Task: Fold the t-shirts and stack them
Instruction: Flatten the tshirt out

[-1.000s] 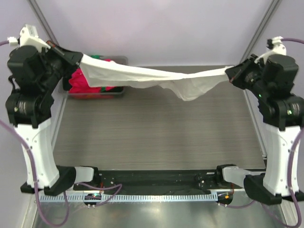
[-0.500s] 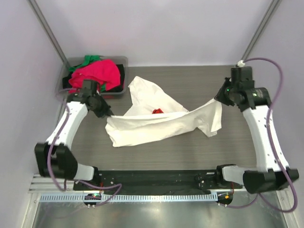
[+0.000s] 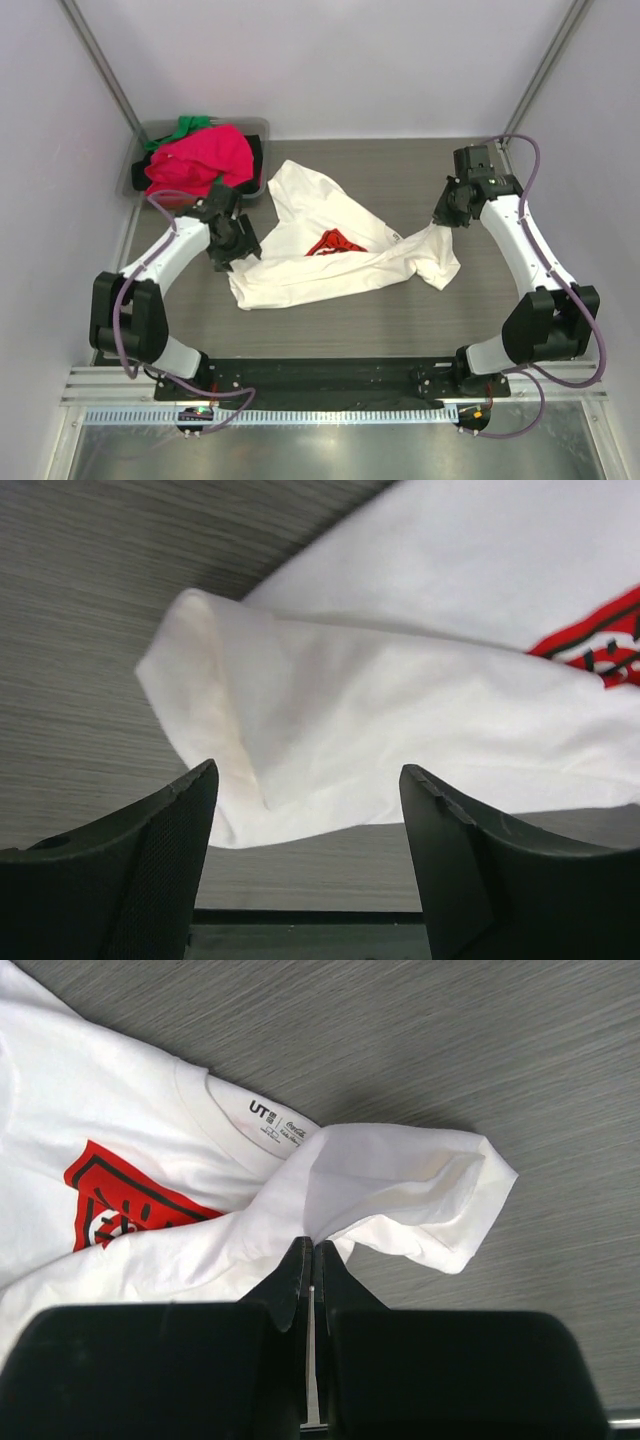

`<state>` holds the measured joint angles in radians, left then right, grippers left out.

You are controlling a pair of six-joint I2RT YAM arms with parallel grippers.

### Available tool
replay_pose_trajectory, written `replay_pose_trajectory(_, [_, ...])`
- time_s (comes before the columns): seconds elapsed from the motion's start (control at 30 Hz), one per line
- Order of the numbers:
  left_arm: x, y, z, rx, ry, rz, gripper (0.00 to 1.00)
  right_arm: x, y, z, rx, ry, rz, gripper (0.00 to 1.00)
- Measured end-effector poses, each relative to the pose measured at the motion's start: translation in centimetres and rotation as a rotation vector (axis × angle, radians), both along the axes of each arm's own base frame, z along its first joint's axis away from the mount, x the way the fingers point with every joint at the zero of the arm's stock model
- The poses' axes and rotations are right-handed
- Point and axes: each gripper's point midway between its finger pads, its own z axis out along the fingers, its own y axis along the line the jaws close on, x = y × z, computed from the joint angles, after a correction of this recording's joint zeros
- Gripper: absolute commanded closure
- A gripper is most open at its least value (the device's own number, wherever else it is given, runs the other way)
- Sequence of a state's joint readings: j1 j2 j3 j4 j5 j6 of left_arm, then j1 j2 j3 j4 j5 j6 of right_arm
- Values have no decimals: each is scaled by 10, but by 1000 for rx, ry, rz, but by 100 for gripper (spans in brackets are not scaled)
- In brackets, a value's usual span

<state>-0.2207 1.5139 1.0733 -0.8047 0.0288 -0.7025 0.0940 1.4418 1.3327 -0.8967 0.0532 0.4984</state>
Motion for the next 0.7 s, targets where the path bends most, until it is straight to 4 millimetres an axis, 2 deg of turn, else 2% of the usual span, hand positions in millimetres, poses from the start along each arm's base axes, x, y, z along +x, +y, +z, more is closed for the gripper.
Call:
replay_pose_trajectory(0.1, [-3,-21,16,41,-88,-86,32,6,1,-8,3,9,3,99])
replay_pose_trajectory(0.2, [-5,-36,16,57,-108,-141,36,11,3,-15,5,16,11,99])
replay_pose_trajectory(0.37, [-7,-27,-8,139,-49,-132,36,13,2,-17,-3,15,25,99])
replay_pose_trajectory(0.7, [-24,-24,-20,178,-2,-111,37,7,2,-26,-6,37,30,99])
